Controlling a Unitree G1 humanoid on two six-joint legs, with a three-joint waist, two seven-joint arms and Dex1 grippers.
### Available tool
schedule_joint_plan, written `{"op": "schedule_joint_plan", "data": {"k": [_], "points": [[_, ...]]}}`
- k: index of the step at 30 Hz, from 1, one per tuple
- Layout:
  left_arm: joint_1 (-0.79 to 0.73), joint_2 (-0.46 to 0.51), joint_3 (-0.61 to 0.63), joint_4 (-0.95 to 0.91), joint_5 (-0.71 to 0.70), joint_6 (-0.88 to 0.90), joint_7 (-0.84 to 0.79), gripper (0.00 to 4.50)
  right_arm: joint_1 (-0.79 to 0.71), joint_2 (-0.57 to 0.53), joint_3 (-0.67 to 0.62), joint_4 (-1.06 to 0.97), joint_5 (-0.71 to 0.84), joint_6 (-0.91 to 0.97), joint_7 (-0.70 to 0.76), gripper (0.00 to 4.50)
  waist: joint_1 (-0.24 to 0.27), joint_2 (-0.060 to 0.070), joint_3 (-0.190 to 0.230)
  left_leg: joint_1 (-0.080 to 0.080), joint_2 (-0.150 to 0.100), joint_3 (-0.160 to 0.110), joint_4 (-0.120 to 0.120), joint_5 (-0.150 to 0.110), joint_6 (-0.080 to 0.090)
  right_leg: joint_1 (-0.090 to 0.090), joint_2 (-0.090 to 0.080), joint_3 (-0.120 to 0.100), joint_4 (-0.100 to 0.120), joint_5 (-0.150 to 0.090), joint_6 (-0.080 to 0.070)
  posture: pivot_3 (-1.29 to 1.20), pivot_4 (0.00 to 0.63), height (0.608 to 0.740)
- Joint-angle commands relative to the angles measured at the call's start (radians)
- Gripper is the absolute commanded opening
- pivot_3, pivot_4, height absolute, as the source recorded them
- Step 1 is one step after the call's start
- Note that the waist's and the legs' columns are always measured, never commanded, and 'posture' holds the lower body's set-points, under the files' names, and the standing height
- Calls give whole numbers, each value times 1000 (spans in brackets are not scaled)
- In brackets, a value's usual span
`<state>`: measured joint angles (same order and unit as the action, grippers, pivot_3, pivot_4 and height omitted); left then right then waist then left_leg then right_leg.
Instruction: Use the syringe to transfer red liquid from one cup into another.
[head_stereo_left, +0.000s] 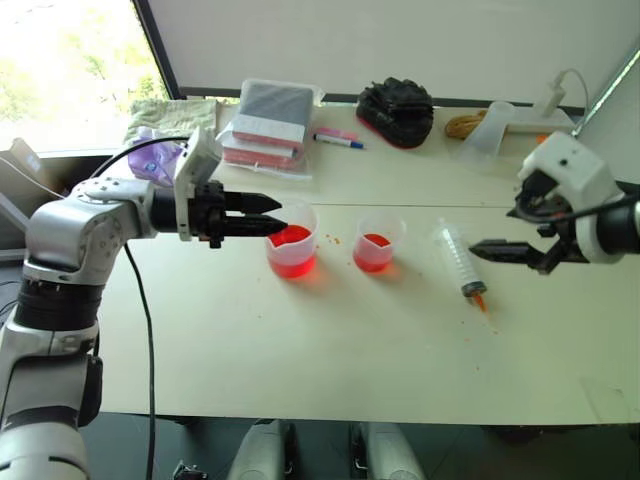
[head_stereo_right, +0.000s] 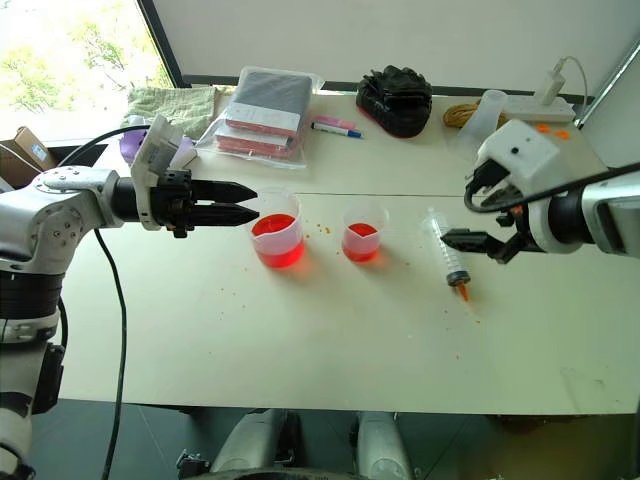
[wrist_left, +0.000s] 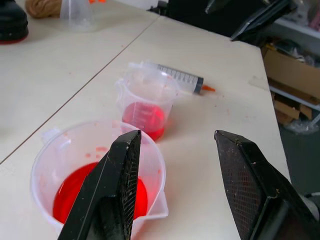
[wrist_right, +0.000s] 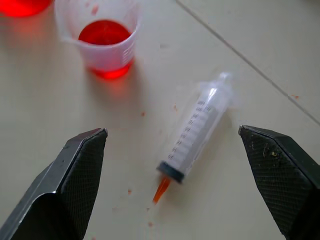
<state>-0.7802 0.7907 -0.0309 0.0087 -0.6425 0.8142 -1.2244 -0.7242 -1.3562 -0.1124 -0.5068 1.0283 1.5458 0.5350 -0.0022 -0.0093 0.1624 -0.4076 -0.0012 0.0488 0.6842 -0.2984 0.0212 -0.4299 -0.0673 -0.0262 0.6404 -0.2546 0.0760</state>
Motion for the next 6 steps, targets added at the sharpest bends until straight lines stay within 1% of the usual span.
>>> {"op": "schedule_joint_plan", "data": {"k": [1, 4, 6], "points": [[-41, 22, -19, 27, 35, -38, -46, 2432, 64, -52, -63, -59, -36, -84, 74, 4410, 0, 0, 0, 0, 0, 0, 0, 0, 0, 0, 0, 0, 0, 0, 0, 0, 150, 740], [-54, 21, -18, 40, 40, -37, -59, 2432, 118, -60, -111, -92, -41, -127, 116, 4410, -2, 0, 0, 0, 0, 0, 0, 0, 0, 0, 0, 0, 0, 0, 0, 0, 150, 740], [-53, 18, -17, 41, 43, -39, -64, 2432, 136, -51, -128, -96, -50, -133, 114, 4410, -4, 0, 0, 0, 0, 0, 0, 0, 0, -1, 0, 0, 0, 0, 0, 0, 150, 740]]}}
